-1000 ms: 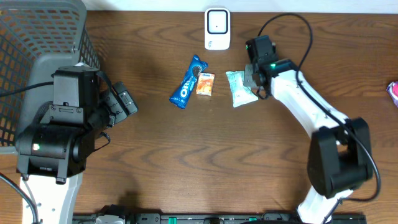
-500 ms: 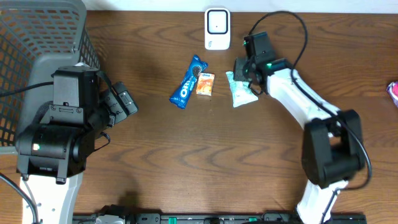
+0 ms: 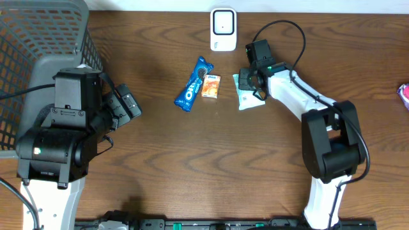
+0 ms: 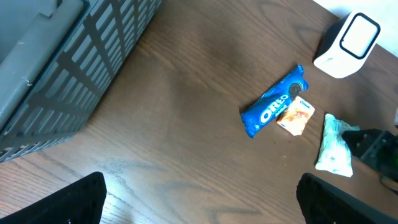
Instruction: Scan the item barcode
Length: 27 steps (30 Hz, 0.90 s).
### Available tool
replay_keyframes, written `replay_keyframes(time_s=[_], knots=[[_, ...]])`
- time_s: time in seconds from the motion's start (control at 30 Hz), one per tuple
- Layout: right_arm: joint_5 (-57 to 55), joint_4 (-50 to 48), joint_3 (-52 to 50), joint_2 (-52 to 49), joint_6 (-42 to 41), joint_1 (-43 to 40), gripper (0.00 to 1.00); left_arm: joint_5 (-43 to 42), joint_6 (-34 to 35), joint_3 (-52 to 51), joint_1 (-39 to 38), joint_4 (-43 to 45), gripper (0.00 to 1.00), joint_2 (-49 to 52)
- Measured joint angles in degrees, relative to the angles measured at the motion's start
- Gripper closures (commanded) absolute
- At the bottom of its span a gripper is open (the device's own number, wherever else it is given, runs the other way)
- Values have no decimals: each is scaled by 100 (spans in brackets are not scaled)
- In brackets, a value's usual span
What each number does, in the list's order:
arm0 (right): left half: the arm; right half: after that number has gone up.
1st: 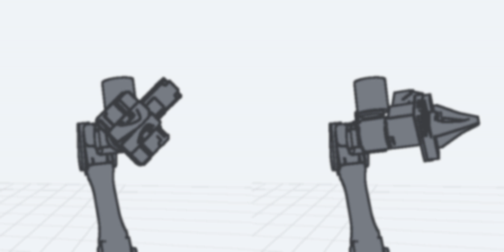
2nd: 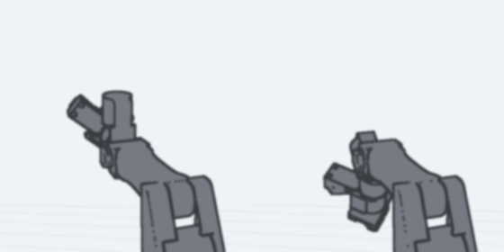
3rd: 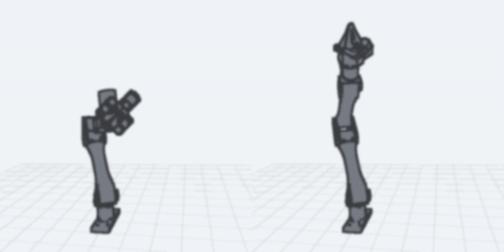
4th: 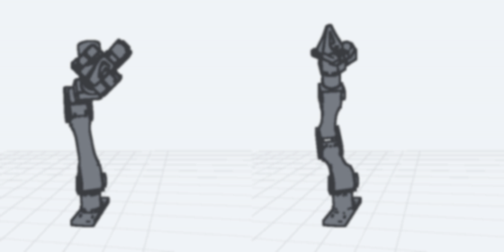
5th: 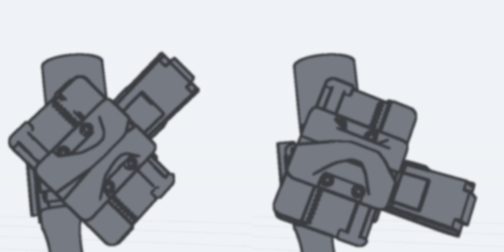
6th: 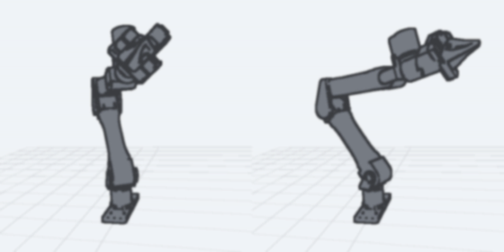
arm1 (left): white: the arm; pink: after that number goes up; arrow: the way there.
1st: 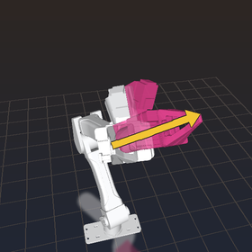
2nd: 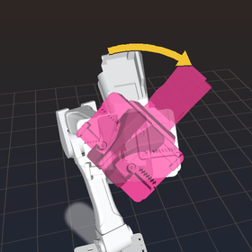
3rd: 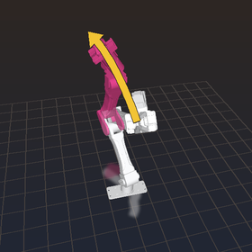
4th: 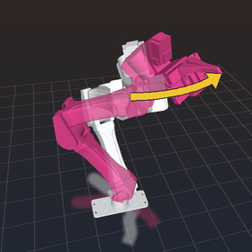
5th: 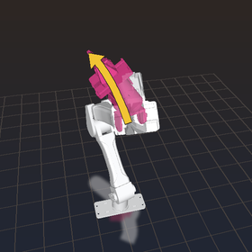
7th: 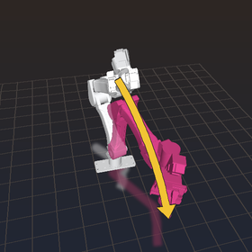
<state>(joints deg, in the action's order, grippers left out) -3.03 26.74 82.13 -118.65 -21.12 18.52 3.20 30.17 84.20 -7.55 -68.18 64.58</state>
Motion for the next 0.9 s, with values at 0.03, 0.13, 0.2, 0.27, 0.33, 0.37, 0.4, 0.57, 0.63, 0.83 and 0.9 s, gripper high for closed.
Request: replay_keyframes(time_s=[0.03,0.13,0.2,0.27,0.33,0.37,0.4,0.57,0.63,0.83,0.9], knots=[[-35,111,0,94,17,0,86,0,0,0,0,-2,2,0],[-81,442,0,479,61,0,87,-2,0,0,0,-2,2,0],[-81,658,2,730,76,9,90,0,0,0,0,-2,2,0],[-83,916,28,918,83,15,96,-2,0,0,0,-2,2,0],[-76,1121,28,979,101,20,96,-2,0,0,0,-2,2,0],[-68,1126,0,968,101,20,96,-2,0,0,0,-2,2,0],[-61,1117,-48,960,101,20,96,0,0,0,0,-2,2,0],[-20,892,-334,850,101,59,92,0,0,0,0,-2,2,0],[4,678,-501,798,101,101,92,0,0,0,0,-2,2,0],[26,557,-667,601,103,133,94,0,0,0,0,-2,2,0],[26,562,-667,592,101,133,97,-2,0,0,0,-2,2,0]])
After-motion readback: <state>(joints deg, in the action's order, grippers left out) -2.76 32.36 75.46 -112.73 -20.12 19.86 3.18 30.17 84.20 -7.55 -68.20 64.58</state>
